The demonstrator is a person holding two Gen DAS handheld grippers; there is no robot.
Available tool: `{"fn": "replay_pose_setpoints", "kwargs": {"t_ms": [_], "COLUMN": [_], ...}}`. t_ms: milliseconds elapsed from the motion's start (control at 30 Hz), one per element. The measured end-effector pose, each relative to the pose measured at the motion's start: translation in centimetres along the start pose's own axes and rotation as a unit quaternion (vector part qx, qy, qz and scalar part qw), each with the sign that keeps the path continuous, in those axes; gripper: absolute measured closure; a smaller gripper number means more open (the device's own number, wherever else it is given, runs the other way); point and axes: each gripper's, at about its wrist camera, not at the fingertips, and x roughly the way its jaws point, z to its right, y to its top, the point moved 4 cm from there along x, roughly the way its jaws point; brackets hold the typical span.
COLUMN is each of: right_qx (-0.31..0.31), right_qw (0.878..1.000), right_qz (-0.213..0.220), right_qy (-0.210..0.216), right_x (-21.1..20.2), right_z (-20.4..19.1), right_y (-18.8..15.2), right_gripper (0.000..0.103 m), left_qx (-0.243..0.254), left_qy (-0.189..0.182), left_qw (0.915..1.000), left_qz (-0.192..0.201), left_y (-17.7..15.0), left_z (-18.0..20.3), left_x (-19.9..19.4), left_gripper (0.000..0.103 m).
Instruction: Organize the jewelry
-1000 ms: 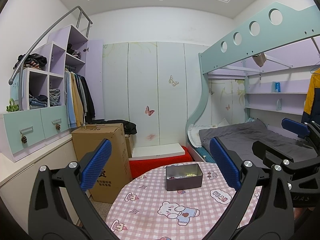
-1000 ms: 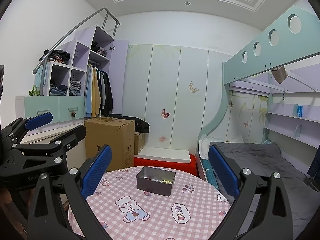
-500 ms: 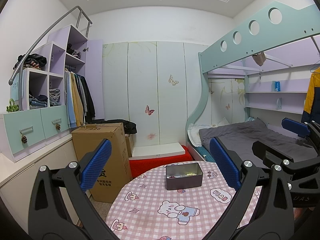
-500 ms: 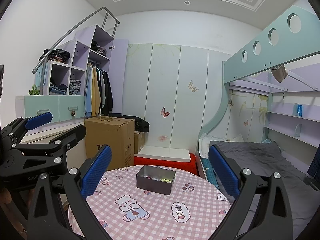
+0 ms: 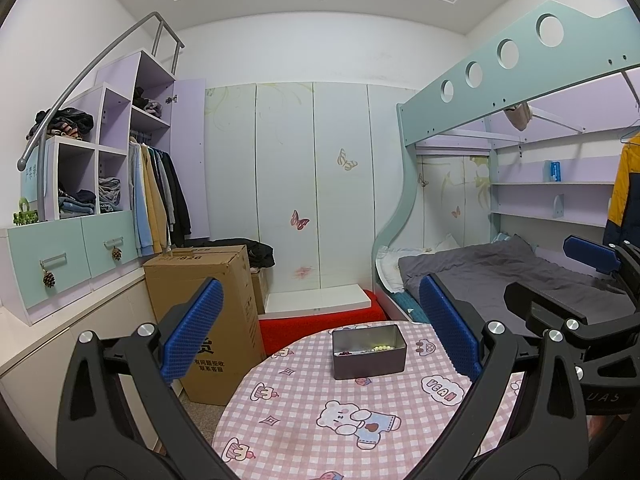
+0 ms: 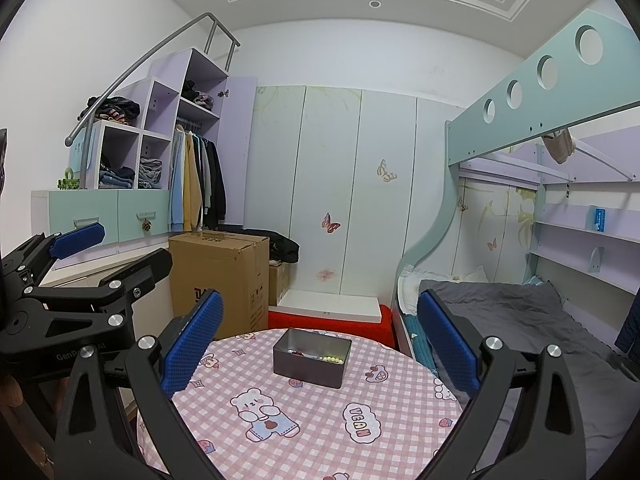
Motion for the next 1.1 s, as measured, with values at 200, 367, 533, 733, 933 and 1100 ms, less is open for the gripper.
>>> {"fn": "replay_pose_setpoints", "kwargs": {"t_ms": [200, 367, 533, 733, 933, 1100], "right_qx": [0.0, 0.0, 0.0, 0.0, 0.0, 0.0], "right_qw": [1.0, 1.0, 1.0, 1.0, 1.0, 1.0], "right_qz": [0.0, -0.002, -0.003, -0.003, -0.003, -0.003], "right_qy": [0.0, 0.0, 0.001, 0.0, 0.0, 0.0], "right_x": [0.08, 0.13, 0.18, 0.17, 0.14, 0.16], "right_z": [0.04, 0.08, 0.08, 0.07, 0.04, 0.03], "right_y": [0.0, -0.21, -0.28, -0.25, -0.22, -0.18], "right_gripper": [0.009, 0.009, 0.009, 0.009, 0.009, 0.009], "left_qx": [0.0, 0.001, 0.001, 0.002, 0.002, 0.002], "left_qy": [0.0, 0.0, 0.0, 0.001, 0.0, 0.0], "left_qw": [1.0, 1.0, 1.0, 1.0, 1.0, 1.0], "left_qz": [0.0, -0.001, -0.001, -0.002, -0.001, -0.002], "left_y": [-0.02, -0.08, -0.16, -0.17, -0.13, -0.12], "left_z": [-0.07, -0.09, -0.29, -0.43, -0.38, -0.44], "left_x": [-0.08, -0.06, -0.18, -0.1, 0.0, -0.03], "left_gripper": [0.007, 0.007, 0.007, 0.007, 0.007, 0.007]}}
